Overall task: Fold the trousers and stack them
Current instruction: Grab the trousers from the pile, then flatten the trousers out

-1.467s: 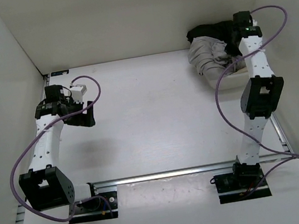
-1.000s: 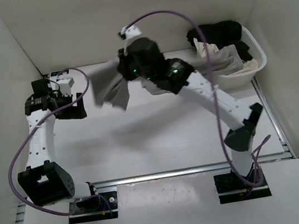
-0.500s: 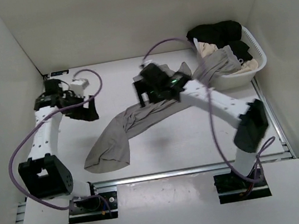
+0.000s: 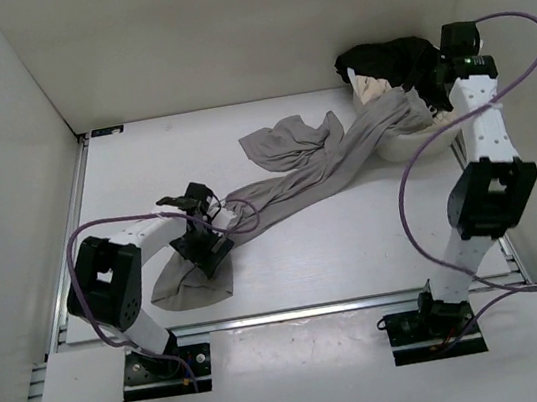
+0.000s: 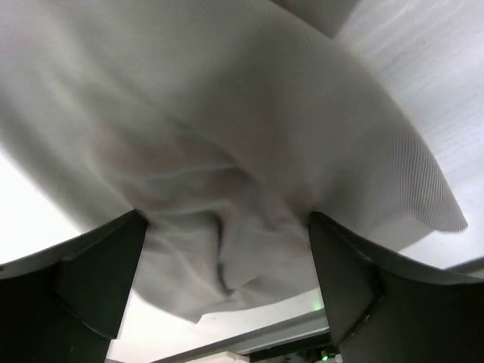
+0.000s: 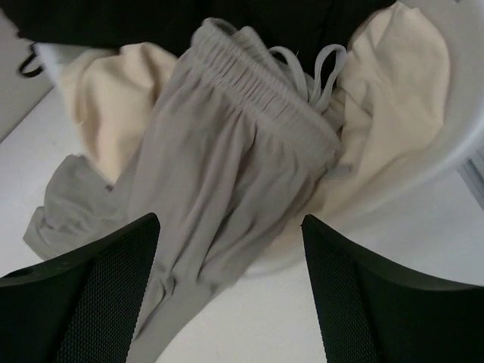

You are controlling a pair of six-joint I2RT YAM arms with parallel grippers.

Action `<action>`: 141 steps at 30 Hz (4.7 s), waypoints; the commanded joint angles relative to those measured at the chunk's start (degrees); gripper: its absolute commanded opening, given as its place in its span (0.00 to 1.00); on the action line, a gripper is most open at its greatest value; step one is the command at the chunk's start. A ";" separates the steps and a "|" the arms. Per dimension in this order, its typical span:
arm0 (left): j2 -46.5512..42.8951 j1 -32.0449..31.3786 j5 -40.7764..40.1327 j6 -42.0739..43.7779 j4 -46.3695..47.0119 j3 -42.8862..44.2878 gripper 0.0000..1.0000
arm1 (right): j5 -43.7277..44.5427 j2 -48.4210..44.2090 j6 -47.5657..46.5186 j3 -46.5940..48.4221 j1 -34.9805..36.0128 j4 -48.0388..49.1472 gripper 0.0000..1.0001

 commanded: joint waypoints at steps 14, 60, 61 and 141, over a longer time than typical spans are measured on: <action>2.94 -2.95 -0.40 -1.27 0.18 -1.10 0.14 | -15.79 23.80 2.18 16.60 -6.97 -0.77 0.56; -3.66 55.33 -1.90 6.82 -3.07 43.81 0.14 | -8.33 -39.22 -0.99 -13.37 38.38 8.28 0.00; -0.60 54.72 -1.90 6.03 -3.68 44.87 0.14 | -5.54 -39.22 -0.99 -13.38 38.38 8.28 0.00; -13.76 3.82 3.99 5.15 -12.13 17.11 0.92 | 8.20 -17.33 24.24 -46.32 39.36 9.49 0.67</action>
